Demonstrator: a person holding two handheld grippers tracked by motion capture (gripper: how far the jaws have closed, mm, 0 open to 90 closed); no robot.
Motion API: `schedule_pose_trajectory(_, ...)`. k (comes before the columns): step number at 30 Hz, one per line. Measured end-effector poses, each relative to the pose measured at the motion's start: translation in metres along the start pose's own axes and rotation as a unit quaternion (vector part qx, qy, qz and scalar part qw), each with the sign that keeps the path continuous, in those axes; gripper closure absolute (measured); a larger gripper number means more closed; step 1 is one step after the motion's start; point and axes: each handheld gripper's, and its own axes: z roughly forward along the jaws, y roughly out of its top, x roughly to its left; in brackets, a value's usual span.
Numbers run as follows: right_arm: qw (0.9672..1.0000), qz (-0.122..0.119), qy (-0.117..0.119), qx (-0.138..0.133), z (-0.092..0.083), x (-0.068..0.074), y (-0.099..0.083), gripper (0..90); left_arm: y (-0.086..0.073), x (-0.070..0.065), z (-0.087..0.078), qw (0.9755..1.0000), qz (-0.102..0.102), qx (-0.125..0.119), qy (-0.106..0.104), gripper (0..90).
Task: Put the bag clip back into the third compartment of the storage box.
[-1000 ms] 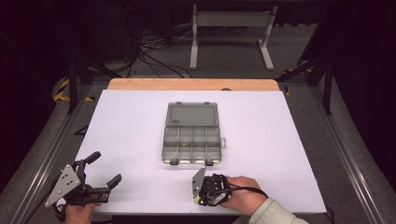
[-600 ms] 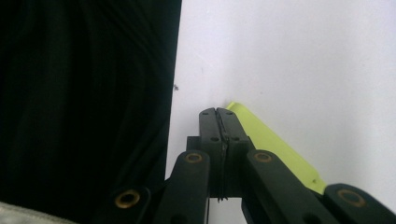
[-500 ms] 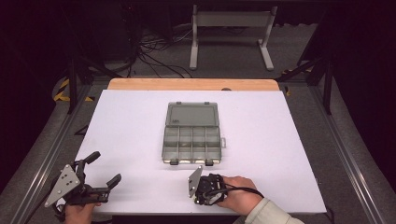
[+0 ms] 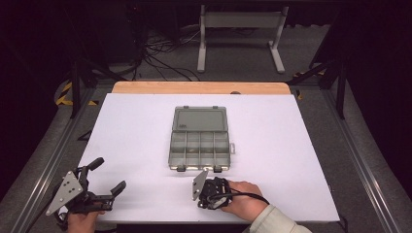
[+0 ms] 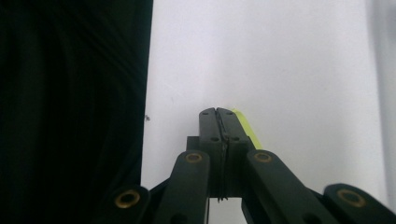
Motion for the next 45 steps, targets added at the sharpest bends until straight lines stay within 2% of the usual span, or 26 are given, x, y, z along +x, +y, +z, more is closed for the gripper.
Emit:
schedule_pose_trajectory(17, 0.9992, 0.030, -0.022, -0.012, 0.004, -0.011, 0.003, 90.0, 0.000, 0.000, 0.000, 1.0000, 0.000, -0.001, 0.000, 0.0)
schedule_pose_trajectory(20, 0.9992, 0.027, -0.027, -0.015, 0.005, -0.012, 0.003, 90.0, 0.000, 0.000, 0.000, 1.0000, -0.001, -0.002, 0.000, 0.0)
schedule_pose_trajectory(23, 0.9993, 0.028, -0.023, -0.013, 0.006, -0.011, 0.003, 90.0, 0.000, 0.000, 0.000, 1.0000, 0.001, 0.000, -0.001, 0.0)
schedule_pose_trajectory(27, 0.9993, 0.025, -0.017, -0.024, 0.002, -0.009, 0.004, 89.0, 0.000, 0.000, 0.000, 1.0000, 0.001, -0.001, 0.000, 0.0)
schedule_pose_trajectory(30, 0.9990, 0.023, -0.017, -0.035, -0.003, -0.007, 0.004, 82.2, 0.000, 0.000, 0.000, 1.0000, 0.001, 0.000, 0.000, 0.0)
schedule_pose_trajectory(32, 0.9983, 0.030, -0.019, -0.048, -0.006, -0.007, 0.005, 66.3, 0.000, 0.000, 0.000, 1.0000, 0.002, 0.000, 0.000, 0.0)
schedule_pose_trajectory(34, 0.9976, 0.035, -0.025, -0.053, -0.008, -0.007, 0.005, 45.1, 0.000, 0.000, 0.000, 1.0000, 0.000, -0.001, 0.000, 0.0)
schedule_pose_trajectory(36, 0.9967, 0.039, -0.043, -0.057, -0.009, -0.007, 0.005, 31.6, 0.000, 0.000, 0.000, 1.0000, 0.001, 0.000, -0.001, 0.0)
schedule_pose_trajectory(38, 0.9955, 0.044, -0.053, -0.066, -0.010, -0.007, 0.005, 22.5, 0.000, 0.000, 0.000, 1.0000, 0.000, 0.001, -0.001, 0.0)
schedule_pose_trajectory(42, 0.9934, 0.054, -0.072, -0.071, -0.012, -0.011, 0.002, 14.5, 0.000, 0.000, 0.000, 1.0000, 0.000, 0.000, 0.000, 0.0)
schedule_pose_trajectory(45, 0.9936, 0.057, -0.072, -0.066, -0.013, -0.013, 0.000, 14.3, 0.000, 0.000, 0.000, 1.0000, 0.000, 0.002, -0.001, 0.0)
